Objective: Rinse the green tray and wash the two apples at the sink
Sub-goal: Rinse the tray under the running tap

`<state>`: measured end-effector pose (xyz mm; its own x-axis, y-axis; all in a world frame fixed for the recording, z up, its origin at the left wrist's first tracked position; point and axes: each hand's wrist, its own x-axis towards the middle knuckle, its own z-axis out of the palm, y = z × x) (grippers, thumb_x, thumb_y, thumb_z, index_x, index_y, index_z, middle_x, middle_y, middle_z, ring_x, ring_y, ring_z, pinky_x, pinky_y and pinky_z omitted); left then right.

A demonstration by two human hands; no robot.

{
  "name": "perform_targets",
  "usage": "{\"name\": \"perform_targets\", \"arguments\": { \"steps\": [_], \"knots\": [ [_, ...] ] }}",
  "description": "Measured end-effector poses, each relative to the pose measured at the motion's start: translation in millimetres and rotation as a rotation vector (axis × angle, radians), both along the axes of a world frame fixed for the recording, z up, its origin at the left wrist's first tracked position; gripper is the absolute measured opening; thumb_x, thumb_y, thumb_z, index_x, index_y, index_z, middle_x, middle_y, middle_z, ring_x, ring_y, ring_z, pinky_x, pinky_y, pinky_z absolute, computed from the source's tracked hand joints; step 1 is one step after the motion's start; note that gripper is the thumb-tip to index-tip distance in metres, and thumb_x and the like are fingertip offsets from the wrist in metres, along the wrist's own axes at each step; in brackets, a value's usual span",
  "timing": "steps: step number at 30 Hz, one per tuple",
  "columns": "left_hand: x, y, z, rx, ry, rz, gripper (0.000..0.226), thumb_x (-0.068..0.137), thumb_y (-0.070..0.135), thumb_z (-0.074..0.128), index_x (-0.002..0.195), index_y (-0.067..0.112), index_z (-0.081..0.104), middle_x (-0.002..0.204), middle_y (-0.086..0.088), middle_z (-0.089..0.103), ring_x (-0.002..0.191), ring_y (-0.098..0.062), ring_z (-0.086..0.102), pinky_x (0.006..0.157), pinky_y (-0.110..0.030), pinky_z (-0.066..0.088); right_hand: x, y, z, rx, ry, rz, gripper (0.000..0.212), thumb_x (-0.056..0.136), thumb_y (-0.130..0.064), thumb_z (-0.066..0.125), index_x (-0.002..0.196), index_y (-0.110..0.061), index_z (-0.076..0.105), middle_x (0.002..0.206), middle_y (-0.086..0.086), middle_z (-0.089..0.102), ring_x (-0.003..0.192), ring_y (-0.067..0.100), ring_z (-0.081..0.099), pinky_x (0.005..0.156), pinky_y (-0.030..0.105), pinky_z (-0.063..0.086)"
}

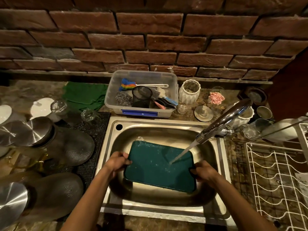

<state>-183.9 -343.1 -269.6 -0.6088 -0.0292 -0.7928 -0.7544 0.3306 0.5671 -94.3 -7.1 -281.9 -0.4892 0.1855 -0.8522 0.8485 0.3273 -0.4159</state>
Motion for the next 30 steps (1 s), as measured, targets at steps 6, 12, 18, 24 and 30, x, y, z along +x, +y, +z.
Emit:
{"name": "perform_targets", "arguments": {
  "steps": [6,12,18,24,30],
  "knots": [
    [-11,-3,5,-0.016,0.173,-0.023,0.036,0.082,-0.022,0.059,0.078,0.011,0.047,0.074,-0.004,0.051,0.066,-0.017,0.052,0.056,-0.027,0.042,4,-19,-28,0.063,0.072,-0.034,0.02,0.083,0.008,0.063,0.102,0.01,0.069,0.098,0.028,0.074,0.088,0.041,0.073,0.082,0.054,0.06],
    [-2,0,-24,-0.044,0.155,0.081,0.043,0.082,-0.024,0.058,0.068,0.012,0.041,0.081,-0.012,0.051,0.088,-0.025,0.051,0.082,-0.047,0.05,-5,-9,0,0.189,0.314,0.018,0.014,0.09,-0.007,0.068,0.102,-0.014,0.065,0.105,0.005,0.071,0.096,0.023,0.07,0.088,0.043,0.06],
    [20,10,-56,-0.084,-0.021,0.146,0.039,0.083,-0.016,0.066,0.069,0.014,0.044,0.096,-0.016,0.058,0.096,-0.024,0.055,0.103,-0.058,0.047,-17,0,32,0.17,0.381,0.089,0.024,0.092,-0.006,0.065,0.116,-0.011,0.065,0.104,0.002,0.069,0.085,0.009,0.068,0.074,0.02,0.059],
    [27,6,-49,-0.08,-0.108,-0.047,0.031,0.086,-0.016,0.063,0.068,0.007,0.053,0.068,-0.014,0.06,0.062,-0.024,0.058,0.06,-0.033,0.05,-25,1,47,0.045,0.164,0.01,0.014,0.093,-0.005,0.063,0.107,-0.002,0.063,0.096,0.014,0.07,0.078,0.022,0.068,0.053,0.027,0.054],
    [3,-14,-17,-0.126,-0.099,-0.259,0.013,0.088,-0.012,0.063,0.078,-0.008,0.056,0.045,0.0,0.052,0.036,-0.008,0.047,0.036,-0.017,0.036,-12,-3,24,-0.053,-0.01,-0.022,0.011,0.096,-0.001,0.056,0.103,0.003,0.063,0.087,0.014,0.067,0.061,0.014,0.061,0.042,0.018,0.045]
  ]
}}
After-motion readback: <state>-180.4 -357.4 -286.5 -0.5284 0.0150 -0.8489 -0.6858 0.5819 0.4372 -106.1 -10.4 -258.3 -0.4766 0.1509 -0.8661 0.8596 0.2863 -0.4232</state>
